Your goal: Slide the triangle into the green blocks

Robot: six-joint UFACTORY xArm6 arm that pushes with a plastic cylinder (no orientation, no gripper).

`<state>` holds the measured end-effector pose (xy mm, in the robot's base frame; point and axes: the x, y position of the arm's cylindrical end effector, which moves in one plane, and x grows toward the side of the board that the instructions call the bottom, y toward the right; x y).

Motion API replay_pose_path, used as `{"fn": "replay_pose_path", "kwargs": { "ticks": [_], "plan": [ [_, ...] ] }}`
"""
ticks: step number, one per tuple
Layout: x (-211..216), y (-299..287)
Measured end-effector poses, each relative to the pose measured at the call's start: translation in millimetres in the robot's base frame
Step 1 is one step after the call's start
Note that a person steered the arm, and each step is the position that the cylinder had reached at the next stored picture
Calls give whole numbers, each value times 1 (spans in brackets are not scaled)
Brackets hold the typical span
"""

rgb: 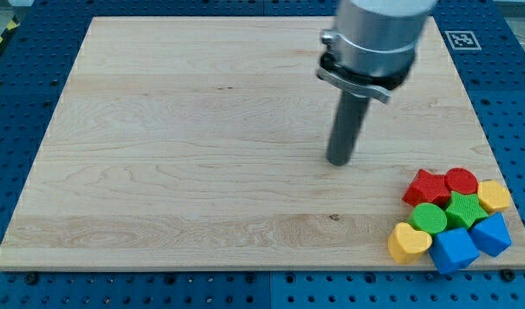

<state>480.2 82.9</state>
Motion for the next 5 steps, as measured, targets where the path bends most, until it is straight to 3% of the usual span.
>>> {"fn": "replay_pose_path", "kwargs": {
  "ticks": [1,2,3,4,5],
  "plan": [
    [-43,39],
    [-56,122],
    [-40,218],
    [7,261],
    [27,262]
  ]
}}
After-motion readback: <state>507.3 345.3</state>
